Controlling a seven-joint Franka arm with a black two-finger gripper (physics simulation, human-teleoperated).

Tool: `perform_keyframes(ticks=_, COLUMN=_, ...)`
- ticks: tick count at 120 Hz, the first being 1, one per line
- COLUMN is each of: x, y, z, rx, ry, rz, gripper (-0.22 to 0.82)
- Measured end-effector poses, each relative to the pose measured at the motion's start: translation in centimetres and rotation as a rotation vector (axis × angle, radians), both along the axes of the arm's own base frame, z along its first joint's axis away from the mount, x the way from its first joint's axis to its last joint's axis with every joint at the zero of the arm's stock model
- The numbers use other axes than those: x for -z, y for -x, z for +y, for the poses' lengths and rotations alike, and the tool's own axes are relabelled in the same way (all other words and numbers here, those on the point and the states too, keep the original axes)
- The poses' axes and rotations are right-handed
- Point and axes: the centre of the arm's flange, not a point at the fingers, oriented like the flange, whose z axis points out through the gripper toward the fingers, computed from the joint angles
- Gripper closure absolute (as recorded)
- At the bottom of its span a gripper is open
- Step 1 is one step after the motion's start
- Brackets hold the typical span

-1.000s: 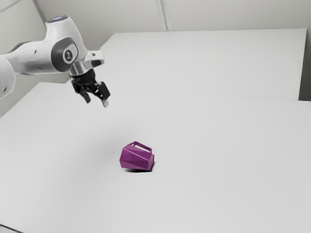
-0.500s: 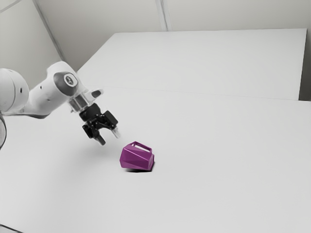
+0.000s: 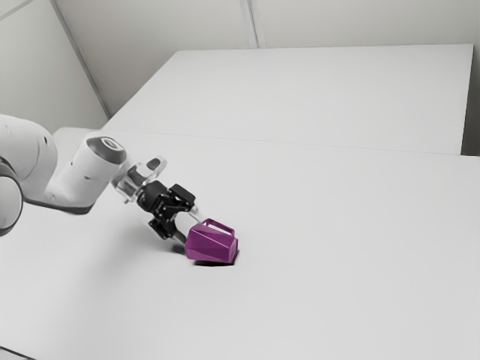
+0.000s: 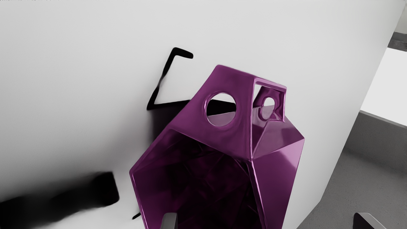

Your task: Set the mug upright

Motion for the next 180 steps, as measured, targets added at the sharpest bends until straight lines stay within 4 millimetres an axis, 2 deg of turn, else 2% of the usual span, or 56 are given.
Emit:
perform_keyframes(ticks=14, x=0.3, y=-0.2, z=-0.4, rx=-0.016, ry=0.023, rz=-0.007, gripper=0.03)
perform_keyframes(ticks=28, x=0.3, y=-0.3, z=-0.6, rx=-0.026, ry=0.034, rz=-0.015, gripper=0.11)
perform_keyframes(ticks=80, x=0.8, y=-0.3, z=-1.1, rx=-0.061, ry=0.052, rz=-0.013, gripper=0.60)
perform_keyframes(ticks=92, x=0.8, y=-0.3, z=-1.2, rx=-0.064, ry=0.053, rz=-0.015, gripper=0.67)
perform_keyframes(ticks=131, x=-0.6, y=-0.1, z=-1.5, rx=-0.071, ry=0.073, rz=-0.040, gripper=0.76)
perform_keyframes(ticks=158, x=-2.3, y=0.1, z=-1.5, rx=-0.073, ry=0.072, rz=-0.070, gripper=0.78)
perform_keyframes(ticks=180, x=-6.6, y=-0.6, z=-2.4, rx=-0.054, ry=-0.005, rz=-0.161, gripper=0.78)
